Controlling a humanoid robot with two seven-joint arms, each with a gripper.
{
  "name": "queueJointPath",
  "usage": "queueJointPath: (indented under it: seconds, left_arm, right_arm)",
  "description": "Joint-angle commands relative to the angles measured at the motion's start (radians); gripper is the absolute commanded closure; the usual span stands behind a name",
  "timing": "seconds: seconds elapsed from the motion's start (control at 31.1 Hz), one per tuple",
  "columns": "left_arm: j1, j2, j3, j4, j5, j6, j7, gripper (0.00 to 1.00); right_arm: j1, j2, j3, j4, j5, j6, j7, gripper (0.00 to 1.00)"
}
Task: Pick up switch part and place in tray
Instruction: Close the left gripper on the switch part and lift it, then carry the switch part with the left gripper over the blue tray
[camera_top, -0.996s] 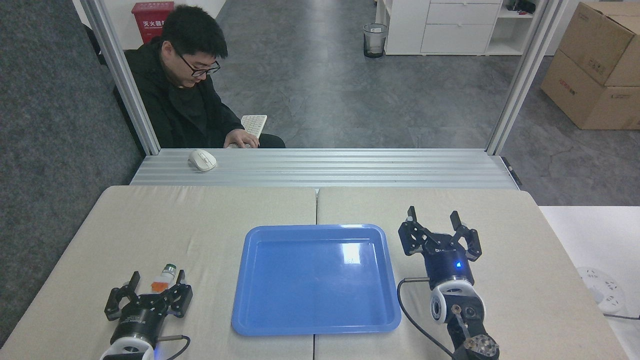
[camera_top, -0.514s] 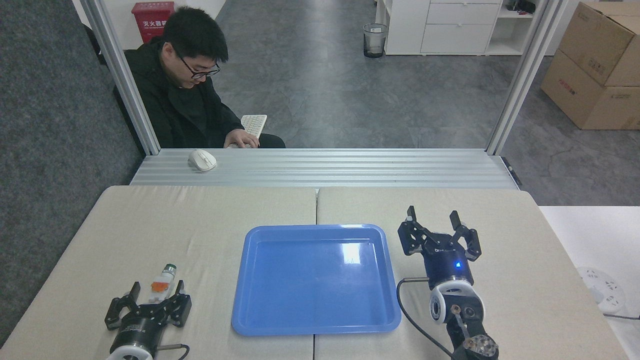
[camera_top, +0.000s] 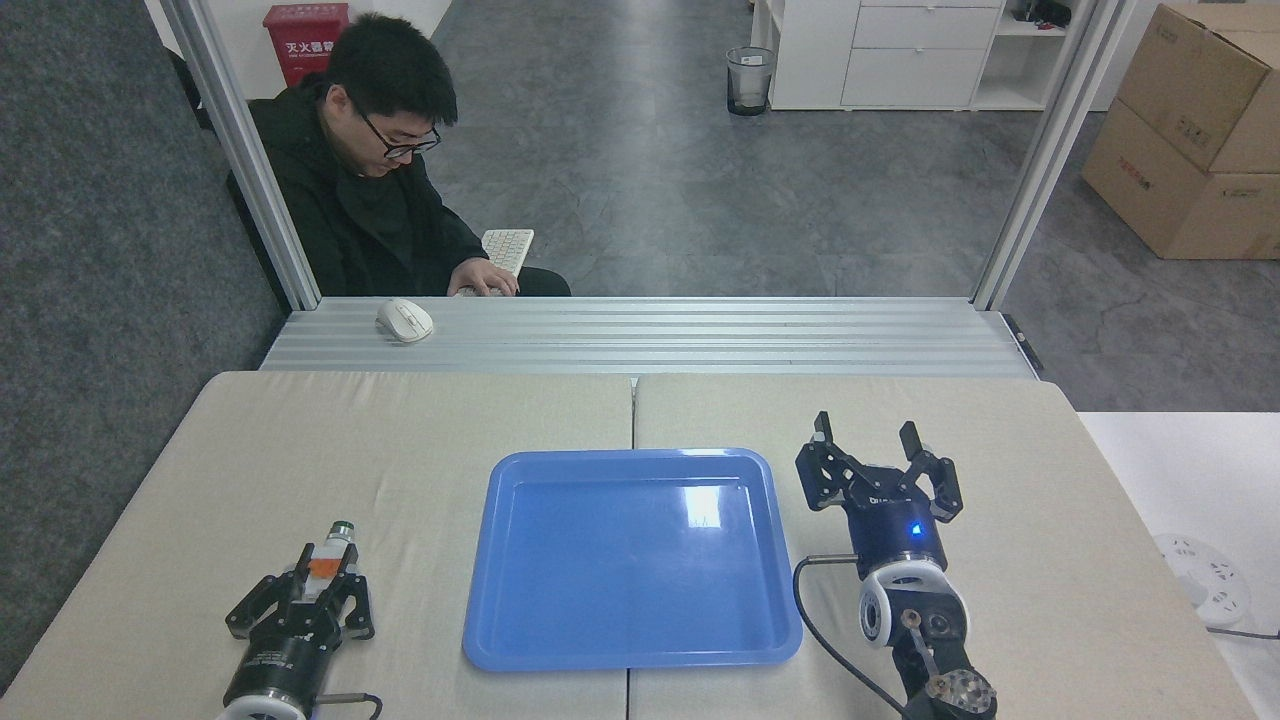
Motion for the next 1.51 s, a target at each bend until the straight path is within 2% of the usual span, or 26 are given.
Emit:
queueJointPath:
  seconds: [0.0, 0.16, 0.26, 0.45, 0.58, 0.74, 0.84, 0.93, 1.03, 1.19, 1.48]
  left_arm:
    - [-0.002, 0.002, -0.005, -0.008, -0.003, -0.025, 0.012, 1.00]
    - [-0.004, 0.002, -0.005, -0.045, -0.002, -0.035, 0.004, 1.00]
    - [-0.013, 0.004, -0.005, -0.146, -0.002, -0.048, -0.013, 1.00]
    - [-0.038, -0.009, -0.014, -0.405, 0.001, -0.165, -0.126, 1.00]
    - [-0.085, -0.035, -0.108, -0.453, 0.001, -0.200, -0.142, 1.00]
    - [-0.154, -0.058, -0.235, -0.450, 0.001, -0.199, -0.160, 1.00]
    - [-0.189, -0.093, -0.333, -0.432, -0.002, -0.199, -0.184, 1.00]
    - [-0.193, -0.146, -0.407, -0.383, -0.006, -0.199, -0.191, 1.00]
    - [-0.191, -0.180, -0.468, -0.271, -0.058, -0.187, -0.198, 1.00]
    - [-0.170, -0.229, -0.499, -0.077, -0.196, -0.095, -0.234, 1.00]
    - [-0.130, -0.231, -0.493, -0.048, -0.194, -0.064, -0.229, 1.00]
  right_arm:
    - [0.000, 0.004, -0.005, 0.000, -0.001, 0.000, -0.002, 0.00]
    - [0.000, 0.004, -0.005, 0.000, -0.001, 0.000, -0.002, 0.00]
    - [0.000, 0.004, -0.005, 0.000, -0.001, 0.002, -0.002, 0.00]
    - [0.000, 0.011, -0.005, 0.000, 0.000, 0.013, -0.003, 0.00]
    - [0.000, 0.011, -0.005, 0.000, 0.000, 0.016, -0.003, 0.00]
    - [0.000, 0.011, -0.005, 0.000, 0.000, 0.017, -0.003, 0.00]
    - [0.000, 0.008, -0.002, 0.000, 0.002, 0.017, -0.003, 0.00]
    - [0.000, 0.008, 0.000, 0.000, 0.000, 0.017, -0.003, 0.00]
    - [0.000, 0.007, 0.000, 0.000, 0.000, 0.017, -0.003, 0.00]
    - [0.000, 0.007, 0.000, 0.000, -0.001, 0.016, -0.003, 0.00]
    - [0.000, 0.005, 0.000, 0.000, -0.001, 0.016, -0.003, 0.00]
